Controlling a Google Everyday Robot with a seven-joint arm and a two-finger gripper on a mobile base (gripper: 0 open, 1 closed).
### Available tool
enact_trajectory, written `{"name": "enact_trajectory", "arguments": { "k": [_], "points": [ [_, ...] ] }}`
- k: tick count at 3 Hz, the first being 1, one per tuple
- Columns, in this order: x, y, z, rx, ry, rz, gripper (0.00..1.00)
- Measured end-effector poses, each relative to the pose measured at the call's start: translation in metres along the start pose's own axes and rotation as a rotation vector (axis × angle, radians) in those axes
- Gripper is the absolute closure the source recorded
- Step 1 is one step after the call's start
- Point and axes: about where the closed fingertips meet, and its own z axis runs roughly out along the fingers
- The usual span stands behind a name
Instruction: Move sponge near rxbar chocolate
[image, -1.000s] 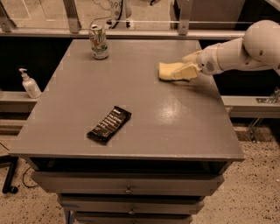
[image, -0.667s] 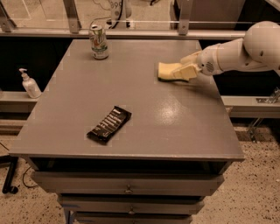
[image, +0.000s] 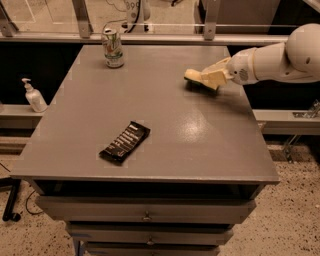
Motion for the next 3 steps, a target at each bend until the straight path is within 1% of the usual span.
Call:
{"name": "enact_trajectory", "arguments": {
  "k": [2,3],
  "points": [
    [-0.045,0.030,-0.024,-0.058,-0.124,-0.050,1.00],
    [-0.064,0.063,-0.043,-0.118,-0.150,-0.104,1.00]
  ]
}}
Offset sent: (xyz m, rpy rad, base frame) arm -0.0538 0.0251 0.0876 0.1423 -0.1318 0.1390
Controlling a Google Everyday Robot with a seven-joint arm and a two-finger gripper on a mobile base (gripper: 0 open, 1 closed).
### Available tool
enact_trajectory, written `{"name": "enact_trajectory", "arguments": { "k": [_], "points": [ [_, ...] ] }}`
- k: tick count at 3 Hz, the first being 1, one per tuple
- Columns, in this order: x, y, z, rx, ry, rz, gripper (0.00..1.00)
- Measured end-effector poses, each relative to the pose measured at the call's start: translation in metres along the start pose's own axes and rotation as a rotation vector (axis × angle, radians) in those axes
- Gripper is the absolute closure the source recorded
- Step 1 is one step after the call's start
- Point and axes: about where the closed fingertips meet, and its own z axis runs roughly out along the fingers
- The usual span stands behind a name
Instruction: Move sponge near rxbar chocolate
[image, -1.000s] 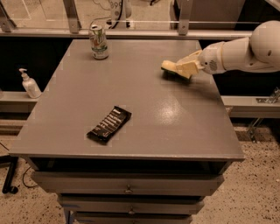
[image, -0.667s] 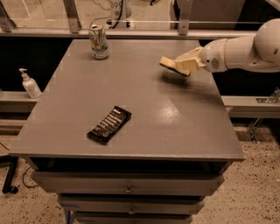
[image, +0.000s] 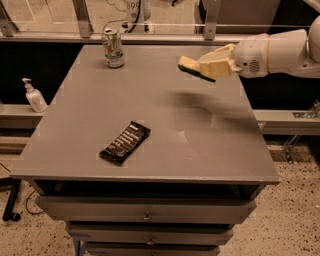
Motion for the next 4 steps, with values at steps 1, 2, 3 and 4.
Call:
{"name": "enact_trajectory", "arguments": {
  "k": [1,2,3,4],
  "points": [
    [-0.013,0.039,0.000,-0.073,0.013,-0.081,1.00],
    [-0.011,0.087,0.012,-0.149,0.051,-0.169,1.00],
    [0.005,0.127,0.033,-0.216,0.088,-0.209,1.00],
    [0.016,0.153,0.052,-0.263,0.101,-0.235,1.00]
  ]
}}
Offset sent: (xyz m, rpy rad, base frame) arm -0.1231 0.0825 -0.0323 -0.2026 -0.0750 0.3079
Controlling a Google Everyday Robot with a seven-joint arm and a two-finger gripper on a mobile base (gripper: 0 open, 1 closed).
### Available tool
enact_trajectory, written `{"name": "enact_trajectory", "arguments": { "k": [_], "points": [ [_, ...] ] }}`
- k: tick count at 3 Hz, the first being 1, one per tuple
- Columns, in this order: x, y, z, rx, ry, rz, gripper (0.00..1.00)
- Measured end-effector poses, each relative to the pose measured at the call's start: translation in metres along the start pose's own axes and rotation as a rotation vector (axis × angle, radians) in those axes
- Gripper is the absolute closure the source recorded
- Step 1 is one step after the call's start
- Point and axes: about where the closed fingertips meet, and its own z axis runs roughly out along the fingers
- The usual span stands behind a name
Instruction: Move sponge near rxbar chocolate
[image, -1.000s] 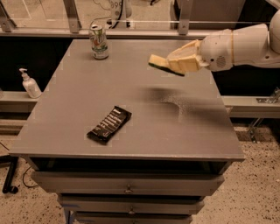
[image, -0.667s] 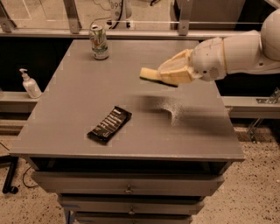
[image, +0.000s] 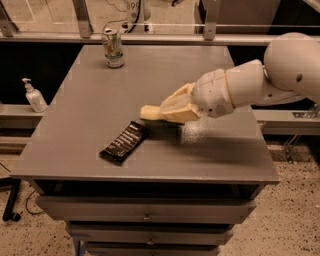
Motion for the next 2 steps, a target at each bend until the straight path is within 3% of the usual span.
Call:
{"name": "enact_trajectory", "arguments": {
  "k": [1,2],
  "points": [
    [0.0077,0.0059,0.0151,-0.021,0.020,-0.014,0.84],
    [0.0143,0.0081,0.0229,-0.029,0.034,-0.025,0.60]
  ]
}}
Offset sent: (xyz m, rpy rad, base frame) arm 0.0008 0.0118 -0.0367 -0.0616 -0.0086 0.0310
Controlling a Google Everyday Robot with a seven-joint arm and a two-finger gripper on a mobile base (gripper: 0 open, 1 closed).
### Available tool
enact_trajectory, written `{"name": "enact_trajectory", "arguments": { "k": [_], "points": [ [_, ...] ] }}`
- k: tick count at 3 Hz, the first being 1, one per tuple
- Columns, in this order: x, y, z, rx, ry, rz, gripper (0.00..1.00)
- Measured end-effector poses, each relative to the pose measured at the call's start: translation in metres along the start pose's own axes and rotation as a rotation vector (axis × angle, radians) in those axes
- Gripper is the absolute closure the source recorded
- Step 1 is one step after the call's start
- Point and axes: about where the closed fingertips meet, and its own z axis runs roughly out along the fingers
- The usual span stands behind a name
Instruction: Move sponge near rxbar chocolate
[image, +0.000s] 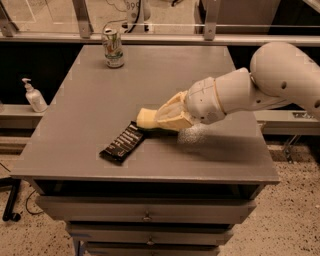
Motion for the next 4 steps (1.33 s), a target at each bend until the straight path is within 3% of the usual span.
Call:
{"name": "enact_trajectory", "arguments": {
  "k": [2,3,4],
  "points": [
    [0.004,0.002,0.001,-0.001,0.006,-0.007,0.14],
    [0.000,0.006,-0.006,-0.003,-0.003,-0.004,0.00],
    [0.000,0.005,-0.032,0.010,-0.026,0.015,0.00]
  ]
}}
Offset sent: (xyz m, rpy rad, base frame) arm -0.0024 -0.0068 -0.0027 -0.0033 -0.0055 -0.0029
